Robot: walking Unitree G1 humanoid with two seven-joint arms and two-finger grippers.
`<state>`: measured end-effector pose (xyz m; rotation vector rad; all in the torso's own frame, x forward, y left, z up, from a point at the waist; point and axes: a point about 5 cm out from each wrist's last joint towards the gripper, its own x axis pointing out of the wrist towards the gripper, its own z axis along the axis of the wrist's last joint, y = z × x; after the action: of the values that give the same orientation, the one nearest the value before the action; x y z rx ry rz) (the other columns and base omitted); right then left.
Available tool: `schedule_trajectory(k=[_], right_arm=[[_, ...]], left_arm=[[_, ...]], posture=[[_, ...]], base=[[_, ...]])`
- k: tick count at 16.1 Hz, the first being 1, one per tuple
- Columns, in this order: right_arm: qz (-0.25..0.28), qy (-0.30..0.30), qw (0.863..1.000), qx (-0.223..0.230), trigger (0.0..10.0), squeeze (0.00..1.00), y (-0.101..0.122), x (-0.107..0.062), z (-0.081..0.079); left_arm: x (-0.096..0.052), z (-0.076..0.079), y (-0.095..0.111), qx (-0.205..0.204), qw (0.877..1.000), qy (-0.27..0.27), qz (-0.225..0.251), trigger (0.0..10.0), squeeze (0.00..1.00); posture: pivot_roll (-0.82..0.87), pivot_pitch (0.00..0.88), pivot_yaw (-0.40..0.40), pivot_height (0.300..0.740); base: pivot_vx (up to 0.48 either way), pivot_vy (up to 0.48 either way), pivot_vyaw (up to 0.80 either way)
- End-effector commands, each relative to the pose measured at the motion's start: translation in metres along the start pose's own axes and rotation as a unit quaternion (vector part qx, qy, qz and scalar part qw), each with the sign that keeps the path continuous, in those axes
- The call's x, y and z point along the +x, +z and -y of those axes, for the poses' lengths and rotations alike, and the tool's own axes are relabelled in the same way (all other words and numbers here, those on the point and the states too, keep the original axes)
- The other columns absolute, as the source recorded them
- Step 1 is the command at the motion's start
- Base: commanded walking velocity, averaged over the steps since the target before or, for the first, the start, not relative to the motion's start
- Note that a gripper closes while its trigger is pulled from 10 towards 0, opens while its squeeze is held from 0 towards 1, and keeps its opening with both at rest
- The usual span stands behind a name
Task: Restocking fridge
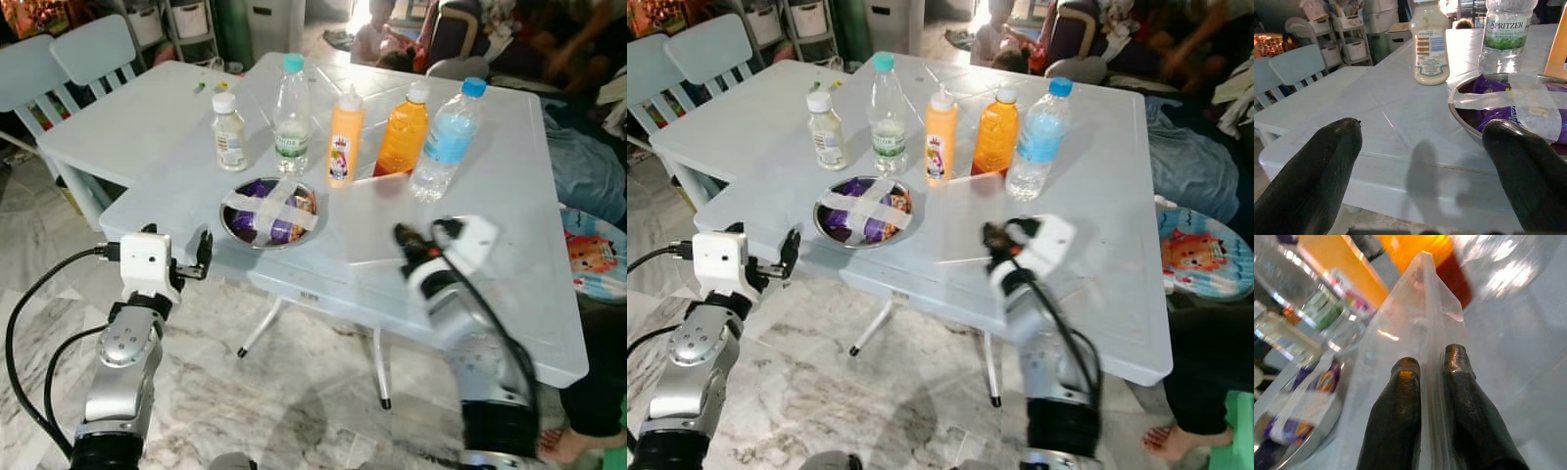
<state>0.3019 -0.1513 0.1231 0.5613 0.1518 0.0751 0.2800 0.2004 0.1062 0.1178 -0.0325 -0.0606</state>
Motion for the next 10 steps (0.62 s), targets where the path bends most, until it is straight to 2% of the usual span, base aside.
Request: schedule_trajectory(k=[1,2,4,6,7,8,9,10], right_arm=[[0.012,-0.02,0.997,-0.071,10.0,0.0,0.005,-0.005,0.009],[0.029,-0.021,0.991,-0.131,10.0,0.0,0.01,-0.009,0.012],[0.03,-0.034,0.985,-0.167,10.0,0.0,0.013,-0.013,0.016],[0.021,-0.03,0.985,-0.167,10.0,0.0,0.01,-0.014,0.016],[0.016,-0.027,0.982,-0.187,10.0,0.0,0.008,-0.013,0.012],[0.023,-0.049,0.971,-0.231,10.0,0.0,0.006,-0.012,0.011],[0.034,-0.039,0.975,-0.218,10.0,0.0,0.007,-0.013,0.009],[0.046,0.011,0.972,-0.23,10.0,0.0,0.009,-0.015,0.002]], left_arm=[[0.001,-0.001,-0.002,-0.006,1.0,0.001,-0.009,10.0,0.0],[0.001,0.0,-0.003,-0.005,1.0,0.003,-0.013,10.0,0.0],[0.0,0.001,-0.005,-0.004,1.0,0.008,-0.019,10.0,0.0],[-0.001,0.003,-0.007,-0.006,1.0,0.007,-0.022,10.0,0.0],[-0.001,0.003,-0.008,-0.007,1.0,0.008,-0.024,10.0,0.0],[-0.002,0.003,-0.01,-0.006,0.999,0.011,-0.03,10.0,0.0],[-0.003,0.003,-0.012,-0.005,0.999,0.013,-0.033,10.0,0.0],[-0.003,0.004,-0.014,-0.005,0.999,0.013,-0.036,10.0,0.0]], posture=[[-0.02,0.039,-0.007,0.74],[-0.02,0.039,-0.006,0.74],[-0.02,0.035,-0.004,0.74],[-0.02,0.032,-0.008,0.74],[-0.02,0.029,-0.013,0.74],[-0.02,0.024,-0.018,0.74],[-0.02,0.013,-0.021,0.74],[-0.02,0.009,-0.024,0.74]], base=[[0.0,0.0,0.0],[0.0,0.0,0.0],[0.0,0.0,0.0],[0.0,0.0,0.0],[0.0,0.0,0.0],[0.0,0.0,0.0],[0.0,0.0,0.0],[0.0,0.0,0.0]])
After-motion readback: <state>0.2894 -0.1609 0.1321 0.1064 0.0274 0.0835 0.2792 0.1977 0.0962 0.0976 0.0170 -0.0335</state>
